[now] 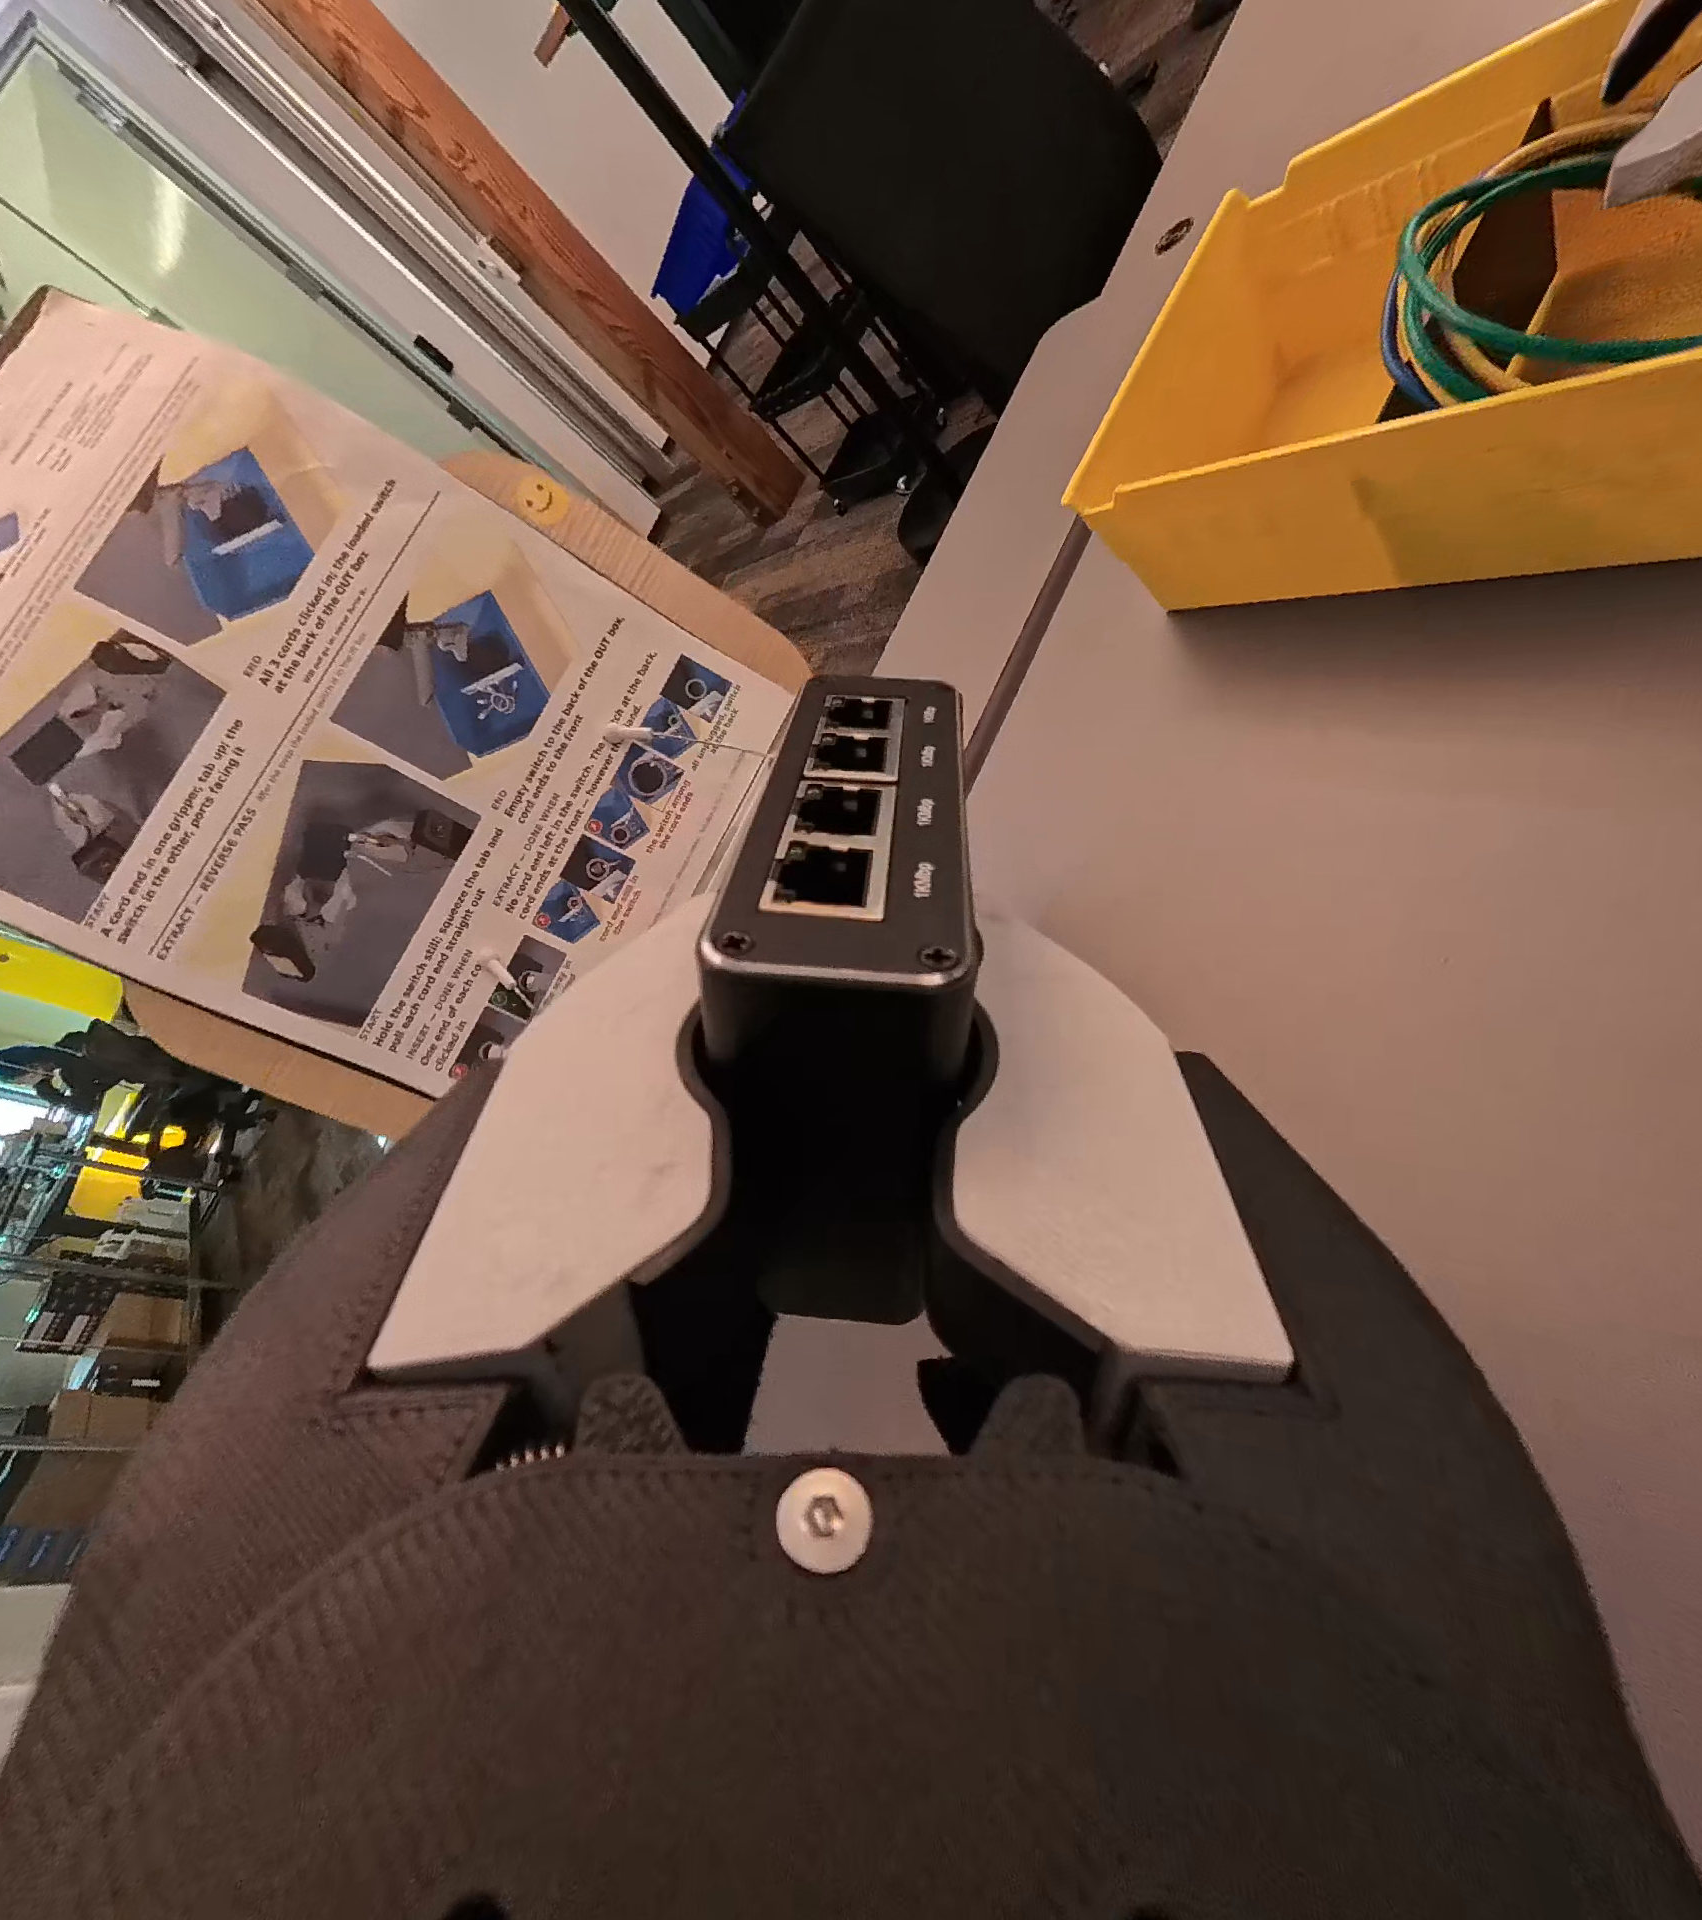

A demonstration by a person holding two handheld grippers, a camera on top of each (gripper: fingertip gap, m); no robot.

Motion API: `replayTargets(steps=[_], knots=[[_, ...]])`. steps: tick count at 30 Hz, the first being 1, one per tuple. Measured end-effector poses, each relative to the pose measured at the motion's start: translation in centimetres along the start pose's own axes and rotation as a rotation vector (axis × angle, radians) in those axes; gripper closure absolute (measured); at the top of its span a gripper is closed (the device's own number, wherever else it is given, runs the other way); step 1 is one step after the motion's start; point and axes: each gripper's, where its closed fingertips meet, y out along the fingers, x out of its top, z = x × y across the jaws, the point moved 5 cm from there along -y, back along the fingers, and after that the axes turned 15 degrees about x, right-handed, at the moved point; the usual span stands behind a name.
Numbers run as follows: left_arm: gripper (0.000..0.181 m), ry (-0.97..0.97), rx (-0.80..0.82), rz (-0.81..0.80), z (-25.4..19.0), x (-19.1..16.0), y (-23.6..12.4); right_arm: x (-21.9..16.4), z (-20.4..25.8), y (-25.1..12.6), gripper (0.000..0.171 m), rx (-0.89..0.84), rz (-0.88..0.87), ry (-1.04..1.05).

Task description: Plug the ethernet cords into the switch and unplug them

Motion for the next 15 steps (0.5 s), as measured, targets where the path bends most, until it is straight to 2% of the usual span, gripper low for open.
replayTargets(steps=[2,6,8,12,15], knots=[[0.144,-0.01,-0.014,-0.013,-0.4,0.5,0.1,0.4,0.4,-1.1,0.139,-0.049,-0.132,-0.003],[0.144,-0.035,-0.008,-0.03,-1.0,1.4,0.5,-0.1,1.0,-1.9,0.164,-0.127,-0.358,-0.003],[0.144,-0.055,-0.014,-0.041,-1.4,1.9,0.7,-0.7,1.2,-1.7,0.17,-0.127,-0.375,-0.022],[0.144,-0.11,-0.043,-0.056,-2.3,2.6,1.3,-1.7,1.9,-0.6,0.17,-0.086,-0.366,-0.038],[0.144,-0.132,-0.055,-0.063,-3.0,2.9,1.9,-1.5,1.6,-1.1,0.17,-0.138,-0.412,-0.059]])
